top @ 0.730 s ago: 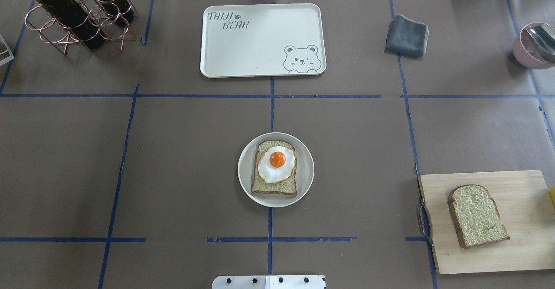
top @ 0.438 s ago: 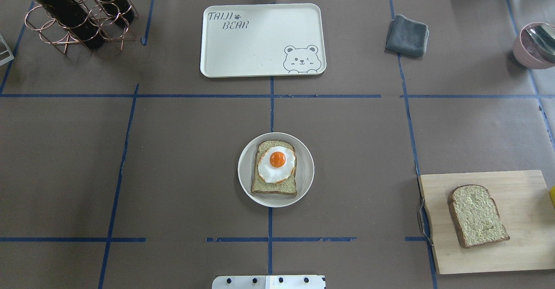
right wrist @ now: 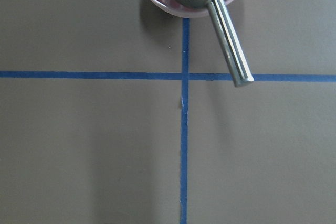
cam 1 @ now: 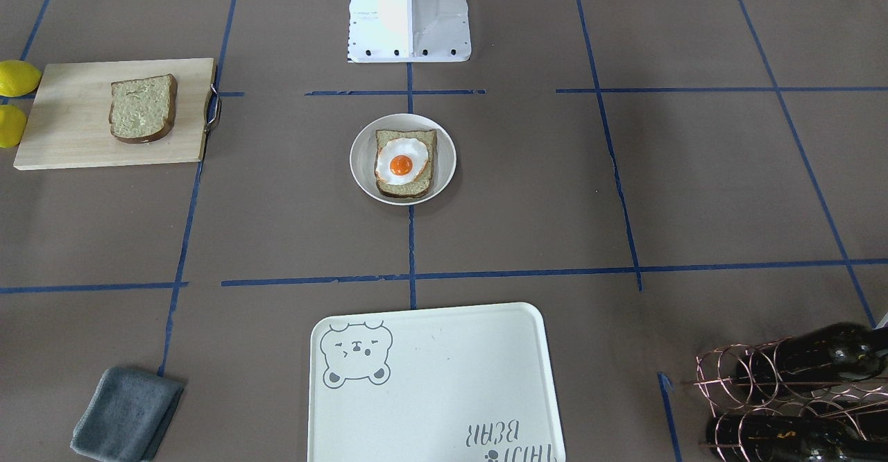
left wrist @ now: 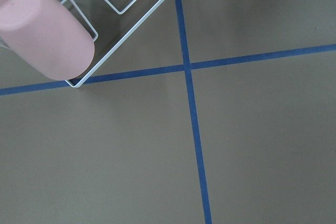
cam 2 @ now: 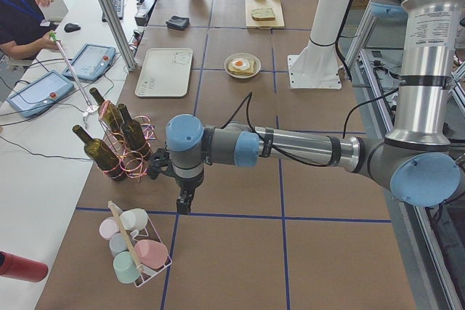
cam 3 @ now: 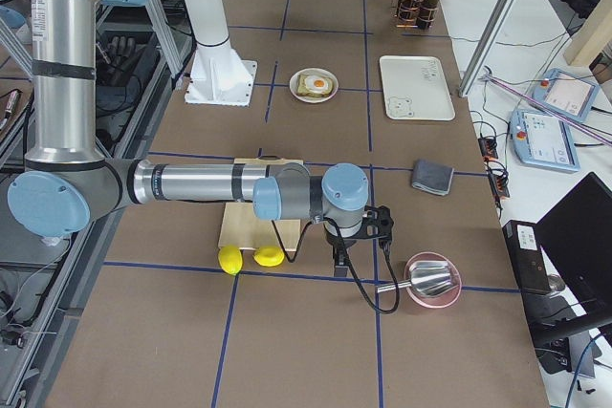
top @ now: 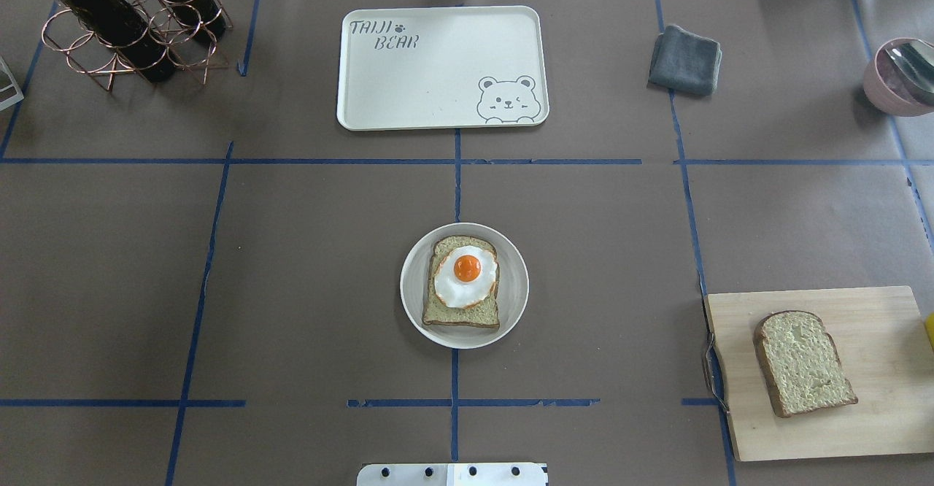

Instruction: Make sandwich and place on tray

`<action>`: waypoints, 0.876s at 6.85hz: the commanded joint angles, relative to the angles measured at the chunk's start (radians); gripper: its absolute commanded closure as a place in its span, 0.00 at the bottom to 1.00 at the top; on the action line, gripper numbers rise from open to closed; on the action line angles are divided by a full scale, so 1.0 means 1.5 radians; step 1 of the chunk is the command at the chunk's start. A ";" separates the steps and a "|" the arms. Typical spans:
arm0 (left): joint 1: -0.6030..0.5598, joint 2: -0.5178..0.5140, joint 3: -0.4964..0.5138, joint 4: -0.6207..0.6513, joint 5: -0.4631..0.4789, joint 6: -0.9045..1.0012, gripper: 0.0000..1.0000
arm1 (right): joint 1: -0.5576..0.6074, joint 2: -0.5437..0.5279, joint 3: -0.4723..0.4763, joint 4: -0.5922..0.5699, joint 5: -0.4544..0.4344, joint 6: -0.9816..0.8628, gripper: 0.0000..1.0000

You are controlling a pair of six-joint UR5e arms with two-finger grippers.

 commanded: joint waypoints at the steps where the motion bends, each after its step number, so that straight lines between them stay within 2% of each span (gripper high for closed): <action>1: 0.045 -0.023 -0.002 -0.065 0.003 0.002 0.00 | -0.049 0.030 0.061 -0.005 0.003 0.009 0.00; 2: 0.112 -0.022 0.004 -0.135 0.004 -0.017 0.00 | -0.103 0.032 0.065 0.001 0.003 0.049 0.00; 3: 0.136 -0.030 0.004 -0.158 0.007 -0.022 0.00 | -0.150 0.057 0.066 0.008 0.002 0.192 0.00; 4: 0.138 -0.045 0.007 -0.183 0.003 -0.029 0.00 | -0.193 0.038 0.078 0.112 -0.002 0.224 0.00; 5: 0.144 -0.046 0.005 -0.183 0.002 -0.048 0.00 | -0.220 -0.009 0.083 0.208 0.000 0.308 0.00; 6: 0.161 -0.047 0.000 -0.194 0.001 -0.088 0.00 | -0.274 -0.046 0.085 0.350 -0.010 0.472 0.00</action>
